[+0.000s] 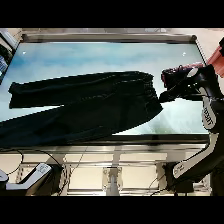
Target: Fold the clothes and pants, and hang the long-sleeved shirts on hangers.
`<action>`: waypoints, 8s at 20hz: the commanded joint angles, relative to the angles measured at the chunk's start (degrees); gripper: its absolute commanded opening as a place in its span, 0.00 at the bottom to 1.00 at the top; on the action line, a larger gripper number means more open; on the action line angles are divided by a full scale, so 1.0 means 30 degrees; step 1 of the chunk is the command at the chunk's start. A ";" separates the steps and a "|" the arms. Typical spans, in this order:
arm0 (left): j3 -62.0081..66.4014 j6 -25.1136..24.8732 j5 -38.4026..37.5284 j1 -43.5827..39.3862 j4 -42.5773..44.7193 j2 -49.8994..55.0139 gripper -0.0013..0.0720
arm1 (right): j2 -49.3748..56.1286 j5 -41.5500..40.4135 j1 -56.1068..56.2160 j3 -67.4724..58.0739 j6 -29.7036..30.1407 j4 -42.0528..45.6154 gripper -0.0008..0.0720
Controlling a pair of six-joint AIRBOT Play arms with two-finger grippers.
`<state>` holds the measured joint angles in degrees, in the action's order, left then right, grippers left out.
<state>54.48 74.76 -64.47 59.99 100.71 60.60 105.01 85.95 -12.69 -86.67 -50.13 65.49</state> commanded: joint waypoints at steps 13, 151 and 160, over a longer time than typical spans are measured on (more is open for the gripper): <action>0.0022 -0.0714 0.1807 -0.0007 -0.2178 0.0284 0.07 | -0.5100 0.4459 -0.3548 0.2273 -0.0940 -0.0262 0.06; 1.8710 -0.1464 -0.9551 -0.8612 -0.6186 0.9296 0.07 | -0.8692 -0.1559 0.2579 0.1909 -0.9763 -0.4248 0.62; 1.8710 0.0153 -1.0746 -2.0210 -0.6156 0.8961 0.07 | -0.8692 -0.1494 0.2579 0.1909 -0.9442 -0.3818 0.62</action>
<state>110.59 72.69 -95.92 10.09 82.41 87.57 78.98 81.38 -4.99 -80.88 -78.72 53.04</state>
